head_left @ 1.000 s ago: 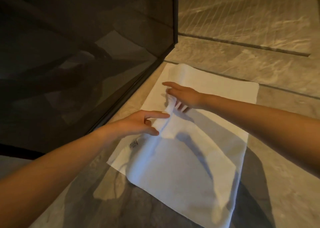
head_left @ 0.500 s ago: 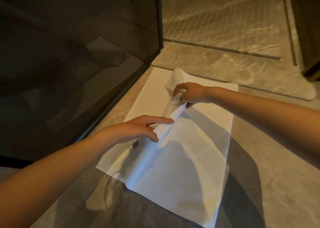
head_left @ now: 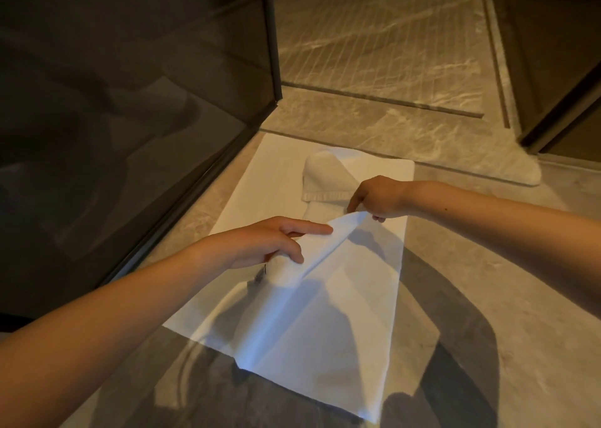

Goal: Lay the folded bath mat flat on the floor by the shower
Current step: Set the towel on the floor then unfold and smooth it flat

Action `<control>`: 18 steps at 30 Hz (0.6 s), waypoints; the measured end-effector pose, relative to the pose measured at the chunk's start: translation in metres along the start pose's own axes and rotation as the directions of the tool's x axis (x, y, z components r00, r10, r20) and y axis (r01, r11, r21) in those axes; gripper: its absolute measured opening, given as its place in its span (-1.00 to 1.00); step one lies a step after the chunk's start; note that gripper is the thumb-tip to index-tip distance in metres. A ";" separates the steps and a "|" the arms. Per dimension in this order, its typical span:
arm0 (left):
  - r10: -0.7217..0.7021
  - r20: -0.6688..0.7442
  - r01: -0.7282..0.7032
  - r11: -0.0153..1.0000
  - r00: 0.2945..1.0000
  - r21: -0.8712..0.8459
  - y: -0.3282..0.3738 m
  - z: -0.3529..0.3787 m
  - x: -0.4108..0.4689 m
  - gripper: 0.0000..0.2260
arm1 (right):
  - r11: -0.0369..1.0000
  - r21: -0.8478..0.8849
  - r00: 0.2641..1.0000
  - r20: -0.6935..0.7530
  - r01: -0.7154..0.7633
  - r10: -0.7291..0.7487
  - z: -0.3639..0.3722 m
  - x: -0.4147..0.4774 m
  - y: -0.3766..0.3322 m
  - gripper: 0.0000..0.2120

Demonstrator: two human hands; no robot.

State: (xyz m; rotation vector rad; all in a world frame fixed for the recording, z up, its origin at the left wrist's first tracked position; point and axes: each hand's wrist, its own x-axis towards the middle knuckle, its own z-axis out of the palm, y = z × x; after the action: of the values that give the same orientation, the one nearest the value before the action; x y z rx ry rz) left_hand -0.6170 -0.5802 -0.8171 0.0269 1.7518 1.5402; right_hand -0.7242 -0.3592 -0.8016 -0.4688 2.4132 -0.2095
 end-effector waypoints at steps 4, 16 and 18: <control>0.021 0.024 -0.021 1.000 0.999 -0.011 0.009 0.012 0.010 -0.47 | 0.989 0.110 0.984 -0.161 0.096 -0.078 0.005 -0.013 0.026 -0.60; 0.072 0.340 -0.085 0.996 0.938 0.023 0.030 0.073 0.072 -0.34 | 0.450 0.872 0.964 -0.254 0.193 0.079 -0.013 -0.085 0.110 -0.37; 0.090 0.392 -0.103 0.995 0.915 0.011 0.036 0.091 0.087 -0.32 | 0.396 0.897 0.955 -0.266 0.197 0.127 -0.015 -0.100 0.132 -0.35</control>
State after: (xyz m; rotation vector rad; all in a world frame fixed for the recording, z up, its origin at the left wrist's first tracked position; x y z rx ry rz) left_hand -0.6432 -0.4524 -0.8291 0.4166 1.4702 1.4562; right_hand -0.6990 -0.1986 -0.7672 0.0723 2.0884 -1.6658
